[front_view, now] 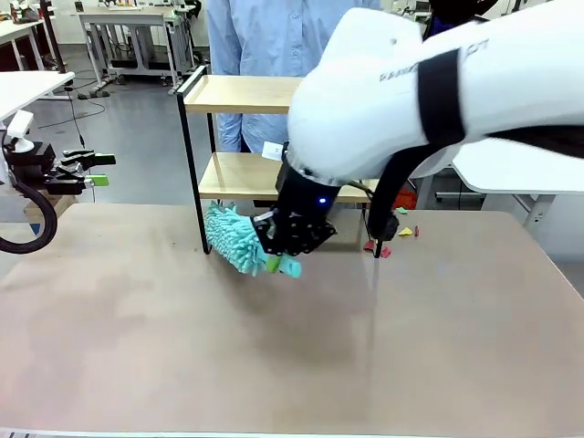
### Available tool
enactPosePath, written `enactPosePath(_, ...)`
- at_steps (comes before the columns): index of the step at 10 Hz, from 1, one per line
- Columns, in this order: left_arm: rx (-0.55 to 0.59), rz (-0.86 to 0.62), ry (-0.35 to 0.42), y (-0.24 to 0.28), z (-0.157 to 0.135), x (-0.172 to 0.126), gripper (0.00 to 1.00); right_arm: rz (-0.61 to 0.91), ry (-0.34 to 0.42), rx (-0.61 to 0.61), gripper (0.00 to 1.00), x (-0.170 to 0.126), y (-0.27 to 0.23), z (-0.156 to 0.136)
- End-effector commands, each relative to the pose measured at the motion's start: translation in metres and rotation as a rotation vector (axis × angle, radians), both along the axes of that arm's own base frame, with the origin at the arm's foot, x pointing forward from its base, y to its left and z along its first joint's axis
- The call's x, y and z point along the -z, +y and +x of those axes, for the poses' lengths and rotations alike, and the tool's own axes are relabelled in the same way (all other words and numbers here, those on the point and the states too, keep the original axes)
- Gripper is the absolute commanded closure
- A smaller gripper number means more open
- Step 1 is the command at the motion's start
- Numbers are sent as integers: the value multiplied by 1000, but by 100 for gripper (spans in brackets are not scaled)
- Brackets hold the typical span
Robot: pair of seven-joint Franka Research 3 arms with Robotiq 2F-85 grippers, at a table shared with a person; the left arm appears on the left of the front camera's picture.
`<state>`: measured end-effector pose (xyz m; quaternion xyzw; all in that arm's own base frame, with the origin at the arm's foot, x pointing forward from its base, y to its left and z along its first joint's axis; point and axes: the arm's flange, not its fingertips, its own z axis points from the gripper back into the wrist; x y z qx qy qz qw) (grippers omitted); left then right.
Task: Clean the shelf.
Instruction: Clean the specific section of the Shelf indicated by the human with the Duster.
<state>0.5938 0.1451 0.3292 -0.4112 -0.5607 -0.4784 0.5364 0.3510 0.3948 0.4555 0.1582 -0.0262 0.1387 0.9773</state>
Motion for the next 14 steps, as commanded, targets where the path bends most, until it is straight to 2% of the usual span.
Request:
enactPosePath(1,3,4,-1,-1,-3,-3,0,-52,-68,141,87,7,35,14)
enactPosePath(3,3,4,-1,-1,-3,-3,0,-50,-106,208,87,21,62,27)
enactPosePath(4,3,4,-1,-1,-3,-3,0,-54,-116,202,87,27,76,31)
enactPosePath(6,3,4,-1,-1,-3,-3,0,-81,-187,241,87,38,100,41)
enactPosePath(9,3,4,-1,-1,-3,-3,0,-77,-215,325,87,45,120,60)
enactPosePath(12,3,4,-1,-1,-3,-3,0,-59,-186,311,87,61,131,80)
enactPosePath(14,3,4,-1,-1,-3,-3,0,-99,-145,327,87,74,130,85)
